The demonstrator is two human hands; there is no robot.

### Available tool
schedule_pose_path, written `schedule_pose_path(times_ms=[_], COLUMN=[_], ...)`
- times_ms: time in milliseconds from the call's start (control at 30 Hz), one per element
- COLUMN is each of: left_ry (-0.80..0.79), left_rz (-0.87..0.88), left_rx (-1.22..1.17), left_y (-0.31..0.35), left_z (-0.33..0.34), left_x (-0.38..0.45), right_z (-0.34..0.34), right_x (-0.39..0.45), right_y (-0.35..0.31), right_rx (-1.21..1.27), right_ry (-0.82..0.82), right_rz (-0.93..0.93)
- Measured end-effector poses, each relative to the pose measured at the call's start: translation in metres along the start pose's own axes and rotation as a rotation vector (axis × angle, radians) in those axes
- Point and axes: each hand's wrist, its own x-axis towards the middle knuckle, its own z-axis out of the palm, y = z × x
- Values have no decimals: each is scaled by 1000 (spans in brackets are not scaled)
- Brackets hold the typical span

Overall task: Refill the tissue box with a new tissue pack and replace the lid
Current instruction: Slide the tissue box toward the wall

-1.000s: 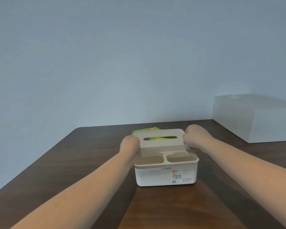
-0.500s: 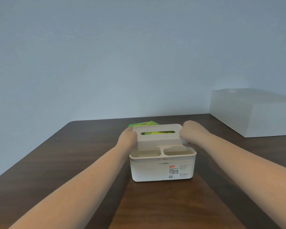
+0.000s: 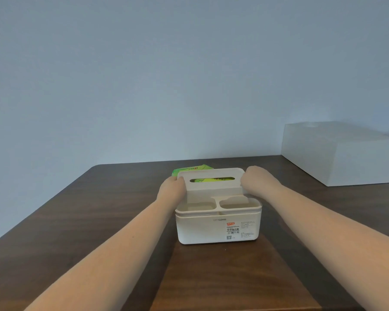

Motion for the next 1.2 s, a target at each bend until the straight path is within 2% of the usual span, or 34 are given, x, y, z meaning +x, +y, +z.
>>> schedule_pose_path(times_ms=[200, 400, 533, 767, 867, 967, 1067, 1200], left_ry=[-66, -206, -201, -195, -189, -196, -186, -216], left_rz=[24, -3, -35, -29, 7, 2, -82, -139], left_rx=[109, -134, -217, -244, -218, -318, -480, -601], left_y=[-12, -37, -34, -40, -43, -46, -43, -46], left_z=[-10, -16, -13, -10, -10, -10, -9, -6], left_x=[-30, -52, -53, -56, -60, -61, -65, -63], right_z=[-6, 2, 7, 13, 13, 14, 21, 30], right_x=[-38, -53, -57, -62, -65, -63, -58, -61], right_y=[14, 55, 57, 55, 53, 56, 59, 54], right_rx=[352, 501, 582, 571, 619, 674, 840, 1097], right_ry=[-133, -378, -368, -379, -349, -286, -231, -237], right_rz=[5, -98, -69, -57, -65, -93, -44, 17])
